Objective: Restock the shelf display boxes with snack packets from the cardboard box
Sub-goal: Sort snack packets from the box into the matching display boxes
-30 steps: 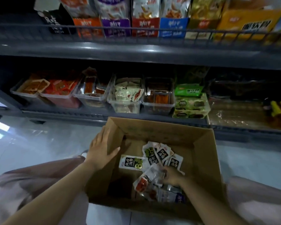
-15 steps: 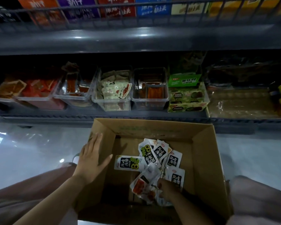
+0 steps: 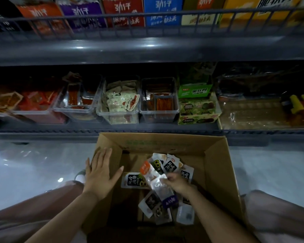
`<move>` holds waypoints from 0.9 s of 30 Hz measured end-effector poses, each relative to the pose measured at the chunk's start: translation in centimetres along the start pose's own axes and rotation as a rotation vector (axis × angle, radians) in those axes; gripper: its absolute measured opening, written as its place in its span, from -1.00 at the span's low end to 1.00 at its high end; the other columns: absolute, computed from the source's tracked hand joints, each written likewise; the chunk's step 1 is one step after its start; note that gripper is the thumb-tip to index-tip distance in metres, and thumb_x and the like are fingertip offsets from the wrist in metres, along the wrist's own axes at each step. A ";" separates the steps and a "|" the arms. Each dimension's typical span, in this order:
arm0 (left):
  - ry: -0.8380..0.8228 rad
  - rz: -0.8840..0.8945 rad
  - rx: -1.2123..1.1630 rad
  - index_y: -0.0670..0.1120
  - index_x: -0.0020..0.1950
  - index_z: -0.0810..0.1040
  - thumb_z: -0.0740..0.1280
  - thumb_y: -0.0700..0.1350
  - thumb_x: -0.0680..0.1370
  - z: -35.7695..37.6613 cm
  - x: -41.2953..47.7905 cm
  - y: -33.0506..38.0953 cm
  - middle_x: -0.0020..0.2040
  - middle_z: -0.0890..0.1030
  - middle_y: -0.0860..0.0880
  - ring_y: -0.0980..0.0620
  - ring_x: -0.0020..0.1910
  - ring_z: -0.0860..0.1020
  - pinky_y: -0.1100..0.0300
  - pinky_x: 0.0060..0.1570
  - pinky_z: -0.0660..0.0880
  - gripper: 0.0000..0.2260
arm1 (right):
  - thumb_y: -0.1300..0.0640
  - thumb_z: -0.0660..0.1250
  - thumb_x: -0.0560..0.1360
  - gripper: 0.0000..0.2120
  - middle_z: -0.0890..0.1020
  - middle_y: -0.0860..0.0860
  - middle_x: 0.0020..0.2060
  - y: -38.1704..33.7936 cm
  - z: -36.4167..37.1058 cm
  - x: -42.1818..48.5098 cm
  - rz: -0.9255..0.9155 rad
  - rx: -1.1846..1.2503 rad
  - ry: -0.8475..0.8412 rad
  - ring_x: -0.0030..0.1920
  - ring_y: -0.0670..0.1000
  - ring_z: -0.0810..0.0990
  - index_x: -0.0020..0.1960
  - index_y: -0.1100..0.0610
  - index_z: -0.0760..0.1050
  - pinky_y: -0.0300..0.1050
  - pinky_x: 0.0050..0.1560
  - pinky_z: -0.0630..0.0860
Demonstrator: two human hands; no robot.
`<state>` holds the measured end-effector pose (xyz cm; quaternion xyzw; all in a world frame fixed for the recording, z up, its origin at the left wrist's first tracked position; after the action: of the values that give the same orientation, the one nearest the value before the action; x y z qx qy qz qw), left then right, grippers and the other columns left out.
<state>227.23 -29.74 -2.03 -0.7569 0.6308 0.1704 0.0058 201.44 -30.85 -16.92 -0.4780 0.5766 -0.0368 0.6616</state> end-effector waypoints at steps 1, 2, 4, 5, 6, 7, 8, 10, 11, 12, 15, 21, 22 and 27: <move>-0.007 -0.004 -0.006 0.00 0.57 -0.03 -0.22 0.45 0.37 -0.4 0.2 0.8 0.57 0.00 -0.02 0.01 0.55 -0.14 -0.05 0.47 -0.29 -0.14 | 0.08 0.36 0.53 -0.91 0.66 0.03 -0.12 -1.7 -0.7 -0.6 -0.018 0.054 0.007 -0.16 -0.05 0.64 -0.01 0.10 0.55 -0.15 -0.12 0.59; -0.013 0.003 -0.033 0.00 0.57 0.01 -0.19 0.48 0.39 -1.0 0.2 2.0 0.57 0.02 -0.02 0.00 0.54 -0.13 -0.04 0.48 -0.26 -0.14 | 0.09 0.36 0.53 -0.91 0.66 0.02 -0.13 -3.7 -1.4 -1.5 -0.039 0.089 0.015 -0.19 -0.06 0.64 -0.03 0.11 0.55 -0.21 -0.18 0.57; -0.077 -0.008 -0.215 -0.03 0.55 0.05 0.04 0.47 0.45 -2.0 0.2 4.8 0.55 0.09 0.02 0.02 0.52 0.00 0.00 0.48 -0.10 -0.17 | 0.09 0.37 0.52 -0.87 0.67 0.05 -0.11 -7.5 -2.8 -3.3 -0.095 0.131 0.031 -0.16 -0.03 0.65 0.00 0.15 0.57 -0.21 -0.16 0.57; -0.155 -0.057 -0.391 -0.06 0.54 0.07 0.19 0.40 0.44 -2.0 0.2 5.9 0.51 0.18 0.05 0.05 0.48 0.12 0.03 0.46 0.03 -0.18 | 0.09 0.37 0.52 -0.83 0.67 0.08 -0.08 -9.5 -3.4 -4.3 -0.135 0.153 0.036 -0.12 0.00 0.65 0.05 0.17 0.57 -0.17 -0.12 0.56; -0.257 -0.123 -0.611 -0.07 0.51 0.11 0.31 0.35 0.40 -2.0 0.0 7.1 0.45 0.26 0.09 0.07 0.41 0.25 0.07 0.40 0.17 -0.16 | 0.10 0.37 0.52 -0.80 0.67 0.10 -0.06 -11.4 -3.9 -5.4 -0.171 0.180 0.045 -0.10 0.02 0.65 0.08 0.19 0.57 -0.15 -0.09 0.57; -0.353 -0.199 -0.809 -0.07 0.47 0.17 0.39 0.35 0.33 -1.8 -0.2 8.0 0.42 0.35 0.04 0.06 0.34 0.37 0.10 0.33 0.30 -0.12 | 0.11 0.37 0.52 -0.80 0.67 0.10 -0.06 -13.1 -4.4 -6.5 -0.208 0.221 0.055 -0.10 0.03 0.65 0.09 0.20 0.57 -0.15 -0.09 0.57; -0.437 -0.234 -0.935 -0.07 0.44 0.24 0.45 0.34 0.28 -1.8 -0.4 9.1 0.36 0.46 -0.01 0.04 0.26 0.47 0.13 0.25 0.39 -0.12 | 0.12 0.37 0.52 -0.81 0.67 0.10 -0.07 -14.8 -4.8 -7.8 -0.237 0.256 0.072 -0.11 0.03 0.65 0.08 0.20 0.57 -0.17 -0.11 0.58; -0.453 -0.163 -1.100 -0.06 0.31 0.43 0.49 0.13 0.38 -3.3 -0.4 11.5 0.23 0.59 -0.04 0.11 0.08 0.59 0.27 0.00 0.52 -0.42 | 0.14 0.36 0.52 -0.83 0.68 0.10 -0.07 -17.6 -5.6 -10.2 -0.282 0.307 0.112 -0.13 0.03 0.65 0.06 0.19 0.57 -0.18 -0.14 0.59; -0.387 -0.127 -1.169 -0.07 0.25 0.48 0.48 -0.04 0.44 -4.5 -0.3 12.4 0.17 0.63 -0.03 0.15 -0.01 0.62 0.32 -0.13 0.53 -0.58 | 0.14 0.36 0.52 -0.84 0.68 0.12 -0.07 -18.7 -6.0 -11.2 -0.301 0.329 0.136 -0.13 0.05 0.65 0.05 0.20 0.57 -0.15 -0.12 0.59; -0.311 -0.099 -1.240 -0.08 0.23 0.51 0.46 -0.15 0.46 -6.0 -0.3 13.1 0.12 0.65 -0.03 0.15 -0.07 0.64 0.33 -0.22 0.54 -0.65 | 0.14 0.37 0.51 -0.82 0.68 0.15 -0.06 -19.7 -6.3 -12.4 -0.313 0.344 0.165 -0.12 0.07 0.65 0.05 0.23 0.57 -0.10 -0.10 0.59; -0.155 0.012 -1.314 -0.05 0.15 0.54 0.44 -0.22 0.47 -9.8 -0.6 14.3 0.01 0.68 0.02 0.08 -0.08 0.67 0.25 -0.23 0.58 -0.72 | 0.09 0.37 0.51 -0.74 0.69 0.14 -0.06 -21.6 -7.2 -16.0 -0.341 0.366 0.247 -0.14 0.03 0.66 0.07 0.27 0.56 -0.20 -0.20 0.58; -0.048 0.166 -1.338 0.00 0.07 0.55 0.41 -0.12 0.49 -14.8 -2.0 15.0 -0.03 0.69 0.08 0.16 -0.09 0.66 0.33 -0.14 0.57 -0.83 | -0.10 0.36 0.43 -0.63 0.71 -0.06 -0.07 -22.3 -5.4 -23.2 -0.336 0.249 0.106 -0.09 -0.16 0.68 0.17 0.03 0.51 -0.22 -0.02 0.60; -0.029 0.181 -1.348 -0.01 0.06 0.55 0.40 -0.12 0.49 -15.4 -2.2 15.0 -0.06 0.69 0.11 0.20 -0.12 0.66 0.39 -0.20 0.54 -0.84 | -0.08 0.39 0.39 -0.57 0.71 -0.02 -0.03 -21.8 -4.8 -23.6 -0.325 0.233 0.081 -0.02 -0.09 0.68 0.20 0.06 0.50 -0.11 0.08 0.60; -0.064 0.182 -1.377 -0.02 0.20 0.49 0.38 -0.13 0.51 -16.2 -1.6 15.0 0.04 0.67 0.06 0.13 -0.04 0.65 0.25 -0.05 0.58 -0.73 | 0.13 0.39 0.47 -0.45 0.70 0.05 -0.08 -23.6 -5.6 -25.1 -0.561 0.177 0.263 -0.08 0.02 0.70 0.39 -0.08 0.25 -0.18 -0.15 0.61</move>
<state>216.69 -34.84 16.71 -0.5269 0.4397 0.5539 -0.4715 200.45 -31.87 17.96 -0.5501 0.4976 -0.3289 0.5845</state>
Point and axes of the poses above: each hand's wrist, its own x-axis towards the middle knuckle, its own z-axis out of the palm, y = z × x, the point moved 8 cm from there along x, towards the middle knuckle
